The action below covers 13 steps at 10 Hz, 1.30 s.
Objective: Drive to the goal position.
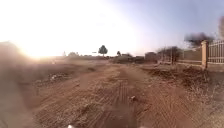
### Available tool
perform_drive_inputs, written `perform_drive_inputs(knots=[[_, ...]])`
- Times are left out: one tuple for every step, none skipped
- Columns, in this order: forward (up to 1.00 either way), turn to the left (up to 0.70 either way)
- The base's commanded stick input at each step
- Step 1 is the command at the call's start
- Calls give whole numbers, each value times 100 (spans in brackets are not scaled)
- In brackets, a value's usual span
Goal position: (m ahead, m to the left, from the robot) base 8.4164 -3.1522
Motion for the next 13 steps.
perform_drive_inputs(knots=[[67,0],[70,0],[70,0],[70,0],[70,0],[70,0],[70,0],[70,0],[70,0],[70,0],[70,0],[70,0],[70,0]])
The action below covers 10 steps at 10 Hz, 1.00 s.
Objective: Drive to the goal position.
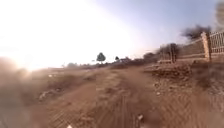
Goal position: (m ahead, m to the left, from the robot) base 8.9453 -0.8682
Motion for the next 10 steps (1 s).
perform_drive_inputs(knots=[[70,0],[70,0],[70,3],[70,16],[70,29],[70,10],[70,0],[70,0],[70,0],[70,0]])
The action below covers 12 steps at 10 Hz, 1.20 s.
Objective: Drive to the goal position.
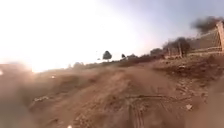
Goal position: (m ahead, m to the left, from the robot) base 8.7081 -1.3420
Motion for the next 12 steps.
perform_drive_inputs(knots=[[70,0],[70,0],[70,0],[70,0],[70,0],[70,0],[70,0],[70,0],[70,0],[70,0],[70,0],[70,0]])
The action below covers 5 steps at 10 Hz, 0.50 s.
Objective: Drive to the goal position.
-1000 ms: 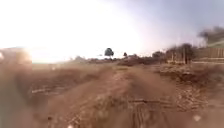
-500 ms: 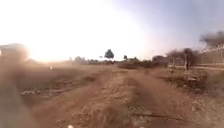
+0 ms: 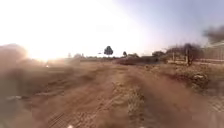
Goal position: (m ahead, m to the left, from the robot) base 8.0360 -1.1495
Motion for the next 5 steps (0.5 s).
perform_drive_inputs(knots=[[70,-31],[70,-35],[70,-35],[70,-35],[70,-35]])
